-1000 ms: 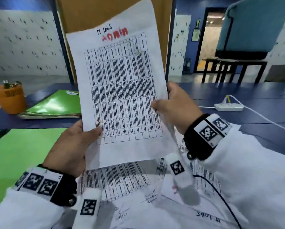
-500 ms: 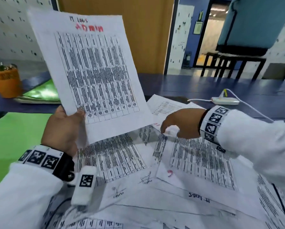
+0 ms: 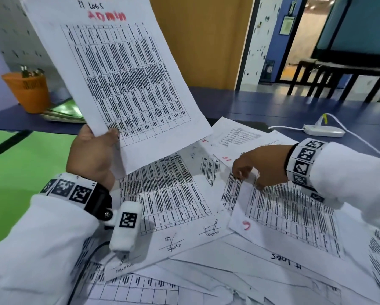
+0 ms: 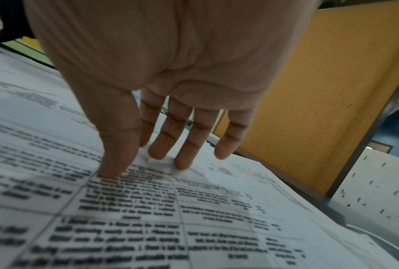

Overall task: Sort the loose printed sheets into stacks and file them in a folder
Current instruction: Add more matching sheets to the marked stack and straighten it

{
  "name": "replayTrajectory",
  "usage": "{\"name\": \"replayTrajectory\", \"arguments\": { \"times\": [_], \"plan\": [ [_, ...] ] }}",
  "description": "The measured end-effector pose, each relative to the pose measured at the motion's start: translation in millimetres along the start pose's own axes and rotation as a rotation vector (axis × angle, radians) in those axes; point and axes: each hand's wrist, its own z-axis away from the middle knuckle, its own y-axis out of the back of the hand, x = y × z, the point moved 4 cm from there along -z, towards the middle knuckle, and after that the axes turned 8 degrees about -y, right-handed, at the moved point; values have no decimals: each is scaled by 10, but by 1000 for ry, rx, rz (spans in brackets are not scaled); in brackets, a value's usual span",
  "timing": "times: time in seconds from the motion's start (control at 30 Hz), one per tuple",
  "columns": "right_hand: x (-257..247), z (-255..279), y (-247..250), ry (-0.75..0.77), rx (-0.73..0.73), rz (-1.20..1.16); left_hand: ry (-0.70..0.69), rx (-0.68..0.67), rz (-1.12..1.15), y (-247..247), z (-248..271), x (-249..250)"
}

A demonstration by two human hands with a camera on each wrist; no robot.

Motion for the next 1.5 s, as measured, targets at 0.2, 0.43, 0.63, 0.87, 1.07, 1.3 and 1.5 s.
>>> {"name": "replayTrajectory", "arguments": {
  "times": [0.2, 0.43, 0.63, 0.87, 1.07, 1.3, 1.5],
  "plan": [
    [33, -33, -46, 1, 10, 11, 16, -24, 24, 6, 0, 6],
    [-14, -1, -75, 74, 98, -113, 29, -30, 38, 25, -28, -33],
    [-9, -92, -80, 30, 99, -72, 40, -11, 30, 43, -38, -42],
    [68, -136, -79, 54, 129, -42, 81, -20, 39, 28, -17, -92],
    [120, -205, -66, 45, 174, 35, 96, -55, 72, 1, 2, -83],
    [433, -458, 374, -78, 303, 166, 108, -81, 92, -48, 53, -59],
    [357, -855, 268, -142, 294, 310, 125, -130, 100, -55, 44, -106]
  ]
}}
